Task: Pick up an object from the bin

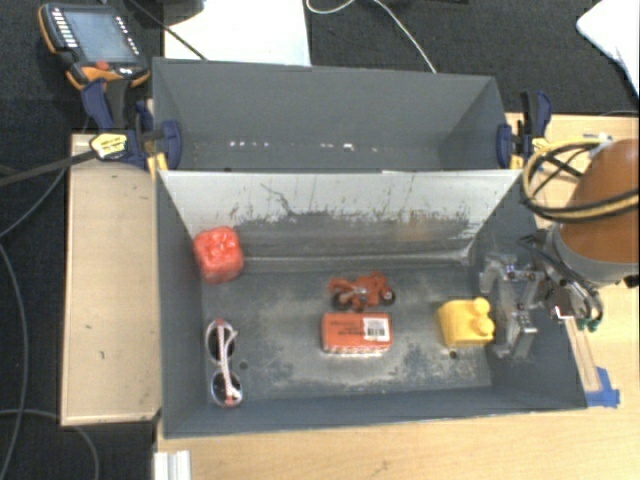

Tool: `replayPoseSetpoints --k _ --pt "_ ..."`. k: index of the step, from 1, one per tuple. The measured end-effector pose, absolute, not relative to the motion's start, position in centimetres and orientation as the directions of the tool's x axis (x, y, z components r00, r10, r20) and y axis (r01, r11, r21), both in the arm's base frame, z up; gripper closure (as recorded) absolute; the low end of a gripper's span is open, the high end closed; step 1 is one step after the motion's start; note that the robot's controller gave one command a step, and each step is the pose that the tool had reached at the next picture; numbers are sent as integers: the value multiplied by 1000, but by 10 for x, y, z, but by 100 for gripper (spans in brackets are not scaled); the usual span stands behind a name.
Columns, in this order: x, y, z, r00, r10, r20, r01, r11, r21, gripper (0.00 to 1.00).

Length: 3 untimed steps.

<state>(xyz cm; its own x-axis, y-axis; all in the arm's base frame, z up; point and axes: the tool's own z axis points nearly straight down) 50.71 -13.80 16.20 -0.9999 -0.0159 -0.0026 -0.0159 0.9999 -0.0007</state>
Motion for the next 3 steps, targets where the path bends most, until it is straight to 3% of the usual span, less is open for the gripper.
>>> replayPoseSetpoints --k 1,2,3 --pt "507 -138 162 -1000 -18 -3 -18 1000 -1 100" --pt "507 -138 162 -1000 -19 -3 -19 1000 -1 100" --pt "494 -92 97 -989 145 -7 145 989 0 100"
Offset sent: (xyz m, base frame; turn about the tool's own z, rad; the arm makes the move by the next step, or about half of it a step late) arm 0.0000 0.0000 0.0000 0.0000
